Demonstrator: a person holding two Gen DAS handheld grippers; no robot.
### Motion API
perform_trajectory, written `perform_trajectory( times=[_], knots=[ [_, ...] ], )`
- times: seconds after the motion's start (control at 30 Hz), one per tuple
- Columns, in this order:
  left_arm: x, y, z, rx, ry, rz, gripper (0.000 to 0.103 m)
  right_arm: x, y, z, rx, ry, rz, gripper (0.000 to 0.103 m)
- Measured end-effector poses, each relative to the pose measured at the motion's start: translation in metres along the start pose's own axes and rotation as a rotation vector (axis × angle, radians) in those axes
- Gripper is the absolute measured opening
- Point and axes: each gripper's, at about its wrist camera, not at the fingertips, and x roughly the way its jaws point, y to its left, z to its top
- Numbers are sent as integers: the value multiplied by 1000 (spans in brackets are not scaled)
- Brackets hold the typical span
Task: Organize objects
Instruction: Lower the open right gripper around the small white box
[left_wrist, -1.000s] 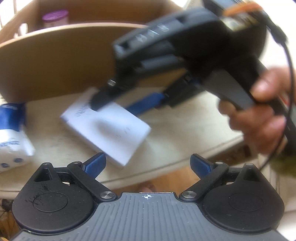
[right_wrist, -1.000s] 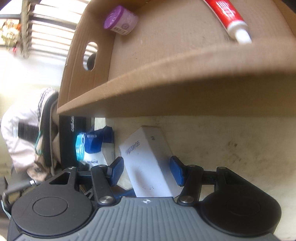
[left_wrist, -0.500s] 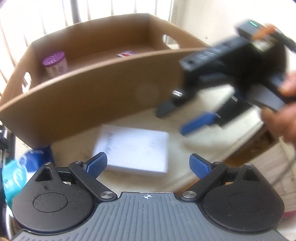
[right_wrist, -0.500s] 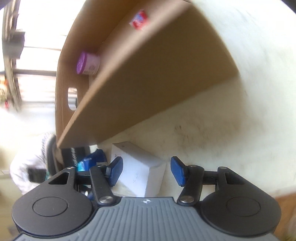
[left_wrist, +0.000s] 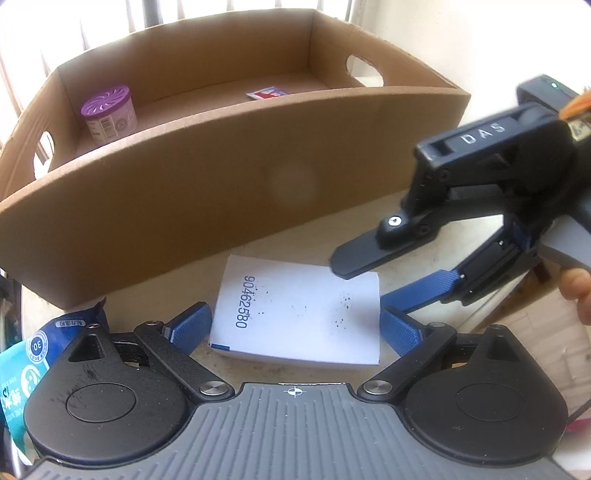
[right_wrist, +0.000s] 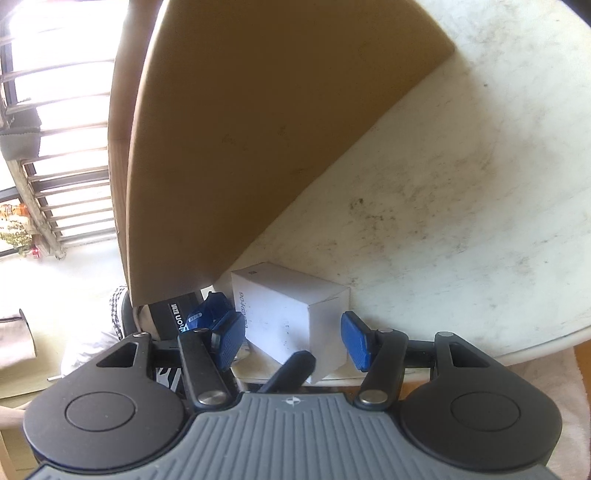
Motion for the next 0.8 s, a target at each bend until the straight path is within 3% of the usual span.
perform_trajectory(
  times=[0.17, 0.5, 0.63, 0.73, 0.8],
  knots=[
    [1, 16, 15, -85, 12, -34, 98, 3, 9, 2, -26, 2, -17, 67],
    [-13, 6, -4, -192, 33, -121, 97, -6, 31, 5, -206, 4, -151, 67],
    [-10, 0, -5, -125, 23, -48, 94, -7, 39, 0, -315, 12, -234, 66],
    [0, -7, -5, -40, 57, -8, 85, -12, 39, -4, -358, 4, -259, 66],
    [4, -10, -5, 1, 64, 15, 83, -16, 36, -5, -366, 0, -261, 66]
  ],
)
